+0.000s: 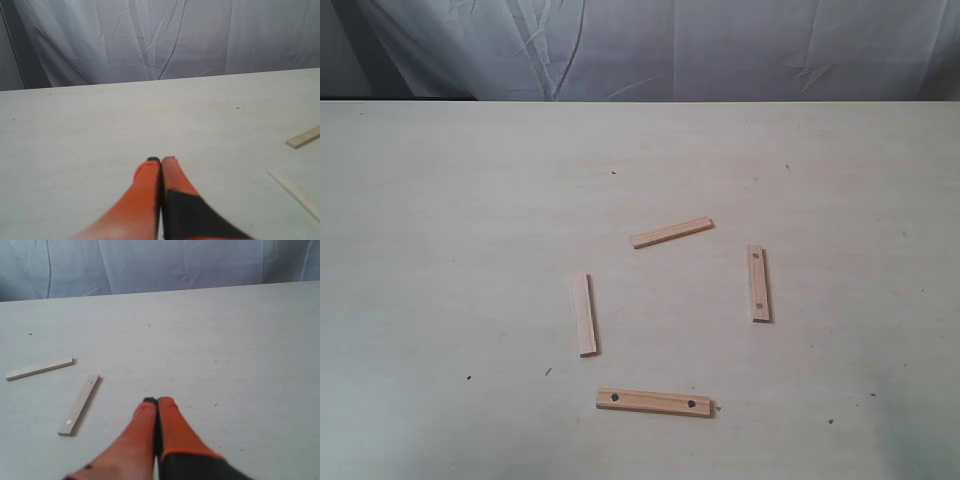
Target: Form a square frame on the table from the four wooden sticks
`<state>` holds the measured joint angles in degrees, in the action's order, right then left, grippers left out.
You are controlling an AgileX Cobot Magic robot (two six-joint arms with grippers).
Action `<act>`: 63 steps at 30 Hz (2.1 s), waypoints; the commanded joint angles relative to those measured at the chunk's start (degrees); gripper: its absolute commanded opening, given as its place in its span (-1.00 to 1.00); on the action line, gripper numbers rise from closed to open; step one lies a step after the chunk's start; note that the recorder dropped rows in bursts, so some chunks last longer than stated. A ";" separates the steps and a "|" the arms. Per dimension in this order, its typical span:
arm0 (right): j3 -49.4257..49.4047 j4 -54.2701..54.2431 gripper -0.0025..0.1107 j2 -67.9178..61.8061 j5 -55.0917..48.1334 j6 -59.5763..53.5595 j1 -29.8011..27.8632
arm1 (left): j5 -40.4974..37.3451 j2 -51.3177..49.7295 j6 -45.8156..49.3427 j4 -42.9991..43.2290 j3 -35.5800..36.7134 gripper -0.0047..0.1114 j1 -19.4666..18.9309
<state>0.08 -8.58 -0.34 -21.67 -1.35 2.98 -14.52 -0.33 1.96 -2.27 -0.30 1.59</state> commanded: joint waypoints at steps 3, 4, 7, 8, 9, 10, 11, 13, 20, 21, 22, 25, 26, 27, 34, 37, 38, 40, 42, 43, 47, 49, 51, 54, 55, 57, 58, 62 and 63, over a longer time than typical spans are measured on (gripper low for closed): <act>-0.08 0.02 -0.96 0.34 0.58 -0.07 -0.32 | 0.86 0.33 -0.03 -0.28 0.30 -0.92 0.30; -0.08 0.02 -0.96 0.34 0.58 -0.07 -0.32 | 0.86 0.33 -0.03 -0.28 0.30 -0.92 0.30; -0.08 0.02 -0.96 0.34 0.58 -0.07 -0.32 | 0.86 0.33 -0.03 0.39 0.30 -0.92 0.30; -0.08 0.02 -0.96 0.34 0.58 -0.07 -0.32 | 0.86 0.33 -0.03 0.71 0.30 -0.92 0.30; -0.08 0.09 -0.96 0.34 0.58 -0.07 -0.32 | 0.86 0.33 -0.03 0.86 0.30 -0.92 0.30; -0.08 0.09 -0.96 0.34 0.69 -0.07 -0.32 | 0.86 0.33 -0.03 0.86 0.30 -0.92 0.30; -0.08 0.09 -0.96 0.34 0.69 -0.07 -0.32 | 0.86 0.33 -0.03 0.86 0.30 -0.92 0.30; -0.08 0.09 -0.96 0.34 0.69 -0.07 -0.32 | 0.86 0.33 -0.03 0.86 0.30 -0.92 0.30; -0.08 0.09 -0.96 0.34 5.15 -0.07 -0.32 | 0.86 0.33 -0.03 0.86 0.30 -0.92 0.30; -0.08 0.09 -0.96 0.34 6.64 -0.07 -0.32 | 0.86 0.33 -0.03 0.86 0.30 -0.92 0.30; -0.08 0.09 -0.96 0.34 8.25 -0.07 -0.32 | 0.86 0.33 -0.03 0.86 0.30 -0.92 0.30; -0.08 0.09 -0.96 0.34 13.17 -0.07 -0.32 | 0.90 0.33 -0.03 0.86 0.30 -0.92 0.30; -0.08 0.09 -0.96 0.34 14.70 -0.07 -0.32 | 1.06 0.33 -0.03 0.50 0.30 -0.92 0.30; -0.08 0.09 -0.96 0.34 16.06 -0.07 -0.32 | 1.06 0.33 -0.03 -0.14 0.30 -0.92 0.30; -0.08 0.09 -0.96 0.34 21.08 -0.07 -0.32 | 11.43 0.33 -0.03 0.66 0.30 -0.92 0.30; -0.08 0.09 -0.96 0.34 23.06 -0.07 -0.32 | 20.11 0.33 -0.03 0.66 0.30 -0.92 0.30; -0.08 0.09 -0.96 0.34 23.89 -0.07 -0.32 | 22.77 0.33 -0.03 0.66 0.30 -0.92 0.30; -0.08 0.09 -0.96 0.34 25.07 -0.07 -0.32 | 25.58 0.33 -0.03 0.66 0.30 -0.92 0.30; -0.08 -0.79 -0.96 0.34 24.83 -0.07 -0.32 | 28.17 0.33 -0.03 0.66 0.30 -0.92 0.30; -0.08 -0.96 -0.96 0.34 24.80 -0.07 -0.32 | 28.81 0.33 -0.03 0.66 0.30 -0.92 0.30; -0.08 -1.34 -0.96 0.34 24.66 -0.07 -0.32 | 29.09 0.33 -0.03 0.66 0.30 -0.92 0.30; 0.52 -3.23 -0.97 0.34 22.14 -0.07 -0.32 | 29.09 0.33 -0.03 0.66 0.30 -0.92 0.30; 3.27 -3.51 -0.97 -0.96 17.98 -0.07 -0.32 | 30.06 0.33 -0.60 0.66 0.30 -0.92 0.30; 10.31 -3.36 -0.97 -7.33 9.60 -0.07 -0.32 | 30.37 0.25 -1.96 -3.42 0.30 -0.92 0.30; 13.50 -3.36 -0.97 -10.62 5.83 -0.07 -0.32 | 28.66 -0.03 -1.96 -4.77 0.30 -0.92 0.30; 19.87 -2.62 -0.97 -18.50 -2.21 -0.07 -0.32 | 24.42 -1.68 -0.32 -4.53 -2.69 -0.92 0.21; 23.40 -1.92 -0.97 -22.76 -6.05 -0.07 -0.32 | 20.97 -3.31 0.87 -4.26 -5.29 -0.92 0.21; 34.55 -2.15 -0.97 -37.69 -10.68 -0.07 -0.32 | 3.68 -13.65 5.94 0.73 -18.07 -0.92 0.21; 36.55 -2.00 -0.97 -40.77 -10.85 -0.23 -0.32 | -0.61 -16.93 5.91 1.79 -21.30 -0.92 0.21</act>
<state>31.38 -11.34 -32.91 -30.25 -1.35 2.98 -4.04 -10.89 6.59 -3.27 -14.49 1.59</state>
